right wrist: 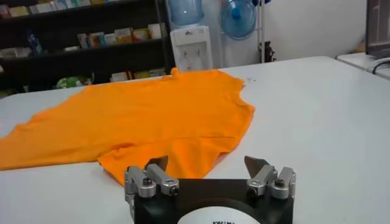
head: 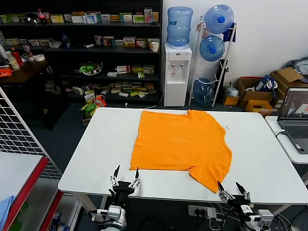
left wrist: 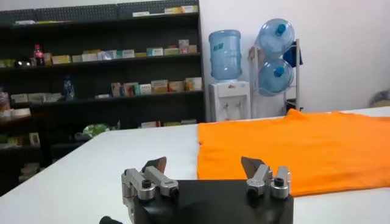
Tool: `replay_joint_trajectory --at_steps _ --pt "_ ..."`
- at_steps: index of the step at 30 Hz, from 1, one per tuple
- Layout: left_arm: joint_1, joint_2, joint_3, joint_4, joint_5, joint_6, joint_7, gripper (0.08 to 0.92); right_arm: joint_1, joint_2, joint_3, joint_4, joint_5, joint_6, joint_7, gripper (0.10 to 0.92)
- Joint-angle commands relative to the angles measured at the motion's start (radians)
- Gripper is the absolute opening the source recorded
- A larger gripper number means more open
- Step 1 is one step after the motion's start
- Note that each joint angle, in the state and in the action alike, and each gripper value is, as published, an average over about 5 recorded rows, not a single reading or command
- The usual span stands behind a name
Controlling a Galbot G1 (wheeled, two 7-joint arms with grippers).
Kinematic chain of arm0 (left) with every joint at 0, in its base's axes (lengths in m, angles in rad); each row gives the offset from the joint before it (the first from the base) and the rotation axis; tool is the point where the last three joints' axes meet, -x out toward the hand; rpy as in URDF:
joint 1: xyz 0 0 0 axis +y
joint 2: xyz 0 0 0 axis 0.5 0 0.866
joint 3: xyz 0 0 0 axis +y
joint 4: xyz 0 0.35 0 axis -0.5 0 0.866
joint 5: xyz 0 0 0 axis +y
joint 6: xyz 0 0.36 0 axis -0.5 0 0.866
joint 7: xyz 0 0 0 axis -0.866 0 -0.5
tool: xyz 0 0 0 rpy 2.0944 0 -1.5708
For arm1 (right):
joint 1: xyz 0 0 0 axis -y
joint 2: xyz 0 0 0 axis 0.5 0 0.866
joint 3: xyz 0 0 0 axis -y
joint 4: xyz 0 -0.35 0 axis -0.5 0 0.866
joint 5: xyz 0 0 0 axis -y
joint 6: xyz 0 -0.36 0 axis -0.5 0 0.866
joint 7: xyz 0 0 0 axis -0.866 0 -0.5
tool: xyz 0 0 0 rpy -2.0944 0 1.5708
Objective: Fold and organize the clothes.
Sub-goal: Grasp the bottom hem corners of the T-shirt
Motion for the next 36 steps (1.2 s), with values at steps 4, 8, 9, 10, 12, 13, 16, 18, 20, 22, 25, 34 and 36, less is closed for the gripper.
replay_joint_trajectory --at_steps 4,8,9,10,12,13,16,18,20,22,25,34,36 --pt "-0.103 0.012 0.027 0.026 -0.133 0.206 -0.007 0.823 0.063 0.002 -0.022 -0.017 0.013 -0.039 0.022 0.823" --pt "-0.145 0.024 0.031 0.067 -0.194 0.258 -0.03 0.823 0.083 0.002 -0.031 -0.02 0.013 -0.06 0.027 0.823" --pt "-0.155 0.027 0.033 0.078 -0.206 0.268 -0.036 0.823 0.085 0.001 -0.032 -0.021 0.013 -0.065 0.028 0.823" --pt "-0.164 0.029 0.034 0.086 -0.215 0.276 -0.041 0.823 0.086 0.001 -0.032 -0.022 0.013 -0.068 0.029 0.823" --pt "-0.182 0.032 0.037 0.103 -0.231 0.294 -0.048 0.823 0.088 0.002 -0.033 -0.026 0.013 -0.075 0.031 0.823" --pt "-0.189 0.033 0.038 0.109 -0.236 0.304 -0.051 0.823 0.089 0.002 -0.034 -0.029 0.013 -0.077 0.032 0.823" --pt "-0.202 0.037 0.042 0.121 -0.25 0.332 -0.055 0.823 0.092 0.004 -0.035 -0.038 0.012 -0.086 0.036 0.823" --pt "-0.204 0.04 0.044 0.127 -0.255 0.341 -0.055 0.822 0.096 0.005 -0.037 -0.045 0.011 -0.09 0.037 0.823" --pt "-0.203 0.04 0.045 0.134 -0.26 0.345 -0.053 0.819 0.102 0.006 -0.039 -0.053 0.009 -0.094 0.038 0.821" --pt "-0.203 0.04 0.046 0.14 -0.264 0.345 -0.052 0.806 0.109 0.009 -0.042 -0.064 0.007 -0.097 0.04 0.811" --pt "-0.204 0.039 0.045 0.144 -0.264 0.344 -0.051 0.747 0.12 0.012 -0.048 -0.077 0.005 -0.101 0.046 0.748" --pt "-0.176 0.05 0.043 0.11 -0.254 0.324 -0.047 0.488 0.127 0.02 -0.058 -0.082 0.008 -0.13 0.076 0.489" --pt "-0.164 0.054 0.045 0.094 -0.248 0.316 -0.044 0.428 0.123 0.021 -0.061 -0.074 0.01 -0.126 0.073 0.428"
